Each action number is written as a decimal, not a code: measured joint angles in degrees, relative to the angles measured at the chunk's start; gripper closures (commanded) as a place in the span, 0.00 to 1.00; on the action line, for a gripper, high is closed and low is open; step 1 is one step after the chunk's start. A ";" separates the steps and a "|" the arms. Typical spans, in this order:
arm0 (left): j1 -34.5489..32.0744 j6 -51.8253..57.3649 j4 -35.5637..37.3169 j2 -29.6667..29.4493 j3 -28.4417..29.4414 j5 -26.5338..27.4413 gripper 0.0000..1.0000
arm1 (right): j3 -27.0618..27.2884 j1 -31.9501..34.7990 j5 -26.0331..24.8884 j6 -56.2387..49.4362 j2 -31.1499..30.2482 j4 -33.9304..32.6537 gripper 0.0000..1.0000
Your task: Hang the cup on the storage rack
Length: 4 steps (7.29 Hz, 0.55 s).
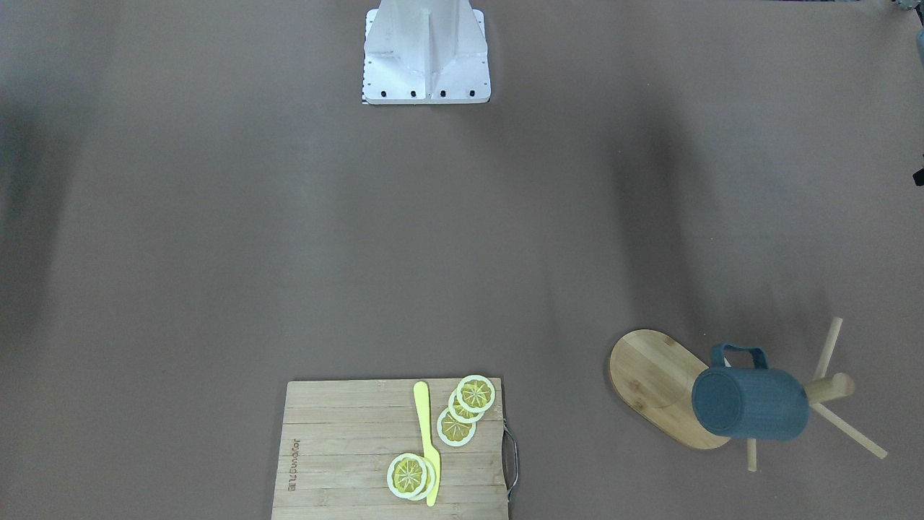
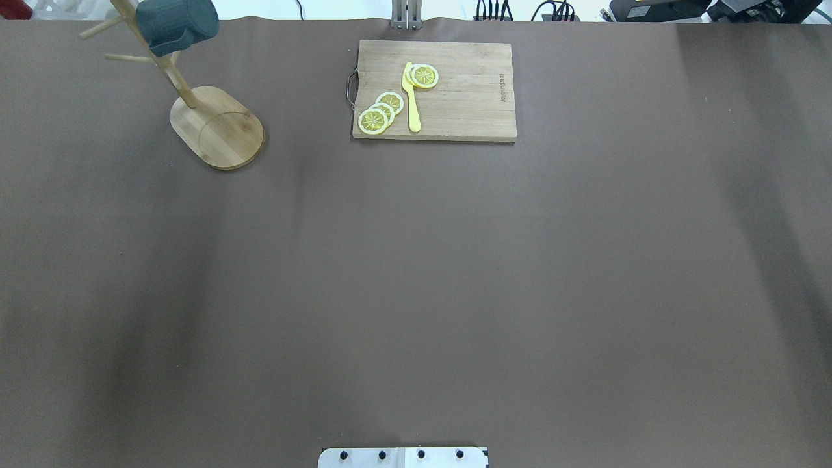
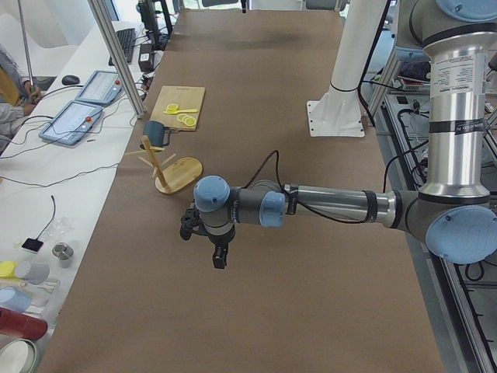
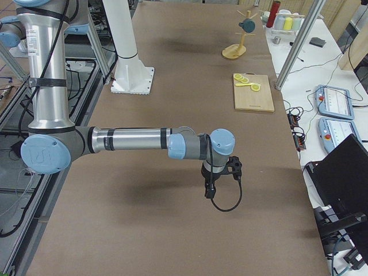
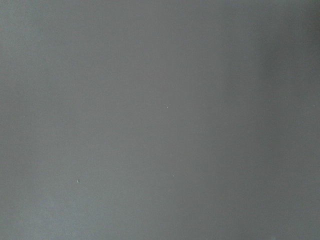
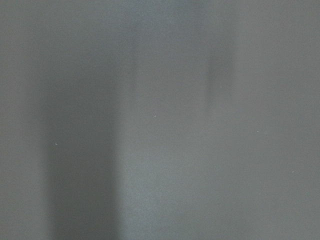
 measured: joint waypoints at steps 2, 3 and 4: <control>-0.01 -0.08 -0.08 0.01 0.22 -0.18 0.02 | 3.00 0.06 0.00 0.05 -0.68 -2.29 0.00; 0.00 -0.10 -0.05 0.02 0.39 -0.21 0.02 | 3.67 0.06 -0.03 0.03 -1.09 -2.81 0.00; -0.02 -0.11 -0.02 0.15 0.57 -0.24 0.02 | 3.92 0.05 -0.02 0.02 -1.40 -2.91 0.00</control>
